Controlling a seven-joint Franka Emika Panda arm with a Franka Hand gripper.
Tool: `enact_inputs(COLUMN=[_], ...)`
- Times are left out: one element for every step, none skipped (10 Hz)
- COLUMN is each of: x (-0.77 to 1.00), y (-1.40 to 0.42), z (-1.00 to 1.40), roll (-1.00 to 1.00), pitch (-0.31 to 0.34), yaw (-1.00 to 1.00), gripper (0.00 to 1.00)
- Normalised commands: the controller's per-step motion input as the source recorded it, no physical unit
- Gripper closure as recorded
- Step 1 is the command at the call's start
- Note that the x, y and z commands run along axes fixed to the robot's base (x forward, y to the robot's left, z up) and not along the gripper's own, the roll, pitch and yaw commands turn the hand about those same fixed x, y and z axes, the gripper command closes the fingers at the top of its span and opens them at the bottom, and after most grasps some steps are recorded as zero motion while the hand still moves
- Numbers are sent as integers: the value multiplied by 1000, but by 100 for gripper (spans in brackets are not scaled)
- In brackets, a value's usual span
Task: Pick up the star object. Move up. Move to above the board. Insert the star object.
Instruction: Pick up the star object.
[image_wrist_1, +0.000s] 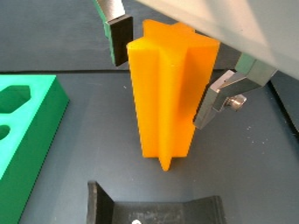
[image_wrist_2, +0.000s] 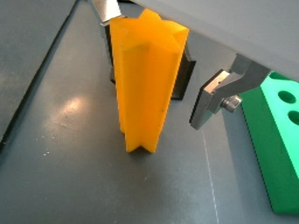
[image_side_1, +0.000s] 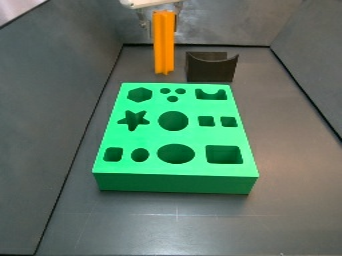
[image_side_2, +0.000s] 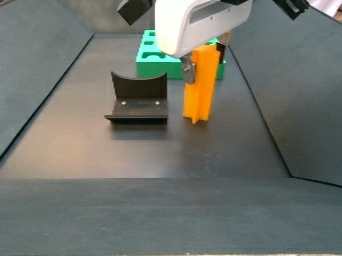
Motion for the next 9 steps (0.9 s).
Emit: enact_inputs(x=[17, 0, 0, 0, 0, 0, 0, 0, 0], y=[0, 0, 0, 0, 0, 0, 0, 0, 0], z=[0, 0, 0, 0, 0, 0, 0, 0, 0], roll=[0, 0, 0, 0, 0, 0, 0, 0, 0], pitch=[0, 0, 0, 0, 0, 0, 0, 0, 0], yaw=[0, 0, 0, 0, 0, 0, 0, 0, 0], gripper=[0, 100, 100, 100, 100, 100, 100, 100, 100])
